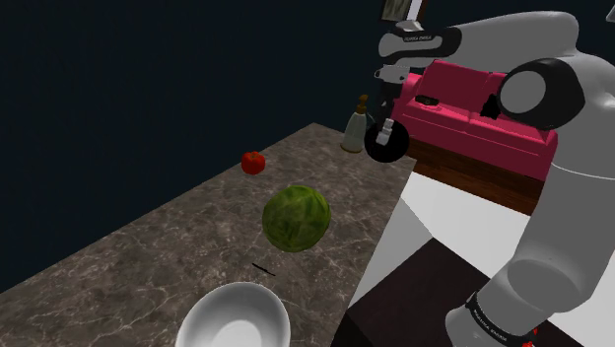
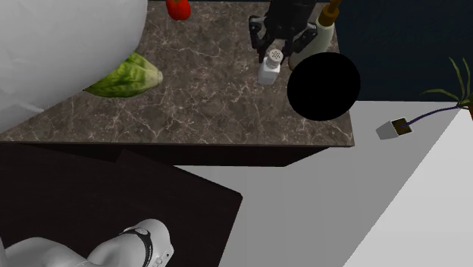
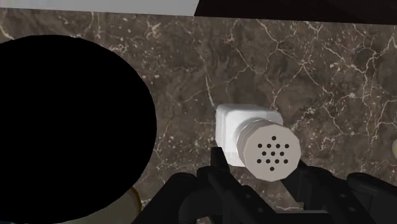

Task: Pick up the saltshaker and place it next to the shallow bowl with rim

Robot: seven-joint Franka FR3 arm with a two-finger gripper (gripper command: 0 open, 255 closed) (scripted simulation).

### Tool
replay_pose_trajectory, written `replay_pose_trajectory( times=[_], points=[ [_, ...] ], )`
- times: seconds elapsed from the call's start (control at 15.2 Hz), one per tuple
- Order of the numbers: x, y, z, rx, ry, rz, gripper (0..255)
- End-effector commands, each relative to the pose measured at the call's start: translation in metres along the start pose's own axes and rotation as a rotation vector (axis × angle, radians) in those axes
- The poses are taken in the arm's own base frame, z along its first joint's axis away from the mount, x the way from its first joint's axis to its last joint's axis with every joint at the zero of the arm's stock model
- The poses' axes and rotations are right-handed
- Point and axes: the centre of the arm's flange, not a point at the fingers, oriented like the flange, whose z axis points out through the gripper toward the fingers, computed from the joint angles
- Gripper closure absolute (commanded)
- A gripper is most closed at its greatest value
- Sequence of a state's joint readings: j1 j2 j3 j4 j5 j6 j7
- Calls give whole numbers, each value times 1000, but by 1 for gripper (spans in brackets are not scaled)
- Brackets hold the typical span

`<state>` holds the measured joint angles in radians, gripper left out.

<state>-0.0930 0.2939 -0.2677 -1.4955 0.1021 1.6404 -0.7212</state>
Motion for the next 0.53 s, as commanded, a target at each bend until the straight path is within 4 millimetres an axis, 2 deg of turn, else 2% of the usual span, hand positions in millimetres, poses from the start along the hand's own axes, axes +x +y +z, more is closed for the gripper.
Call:
replay_pose_trajectory(
  times=[0.0,0.46],
  points=[
    [0,-1,-7,0,0,0,255],
    [2,-93,3,0,0,0,255]
  ],
)
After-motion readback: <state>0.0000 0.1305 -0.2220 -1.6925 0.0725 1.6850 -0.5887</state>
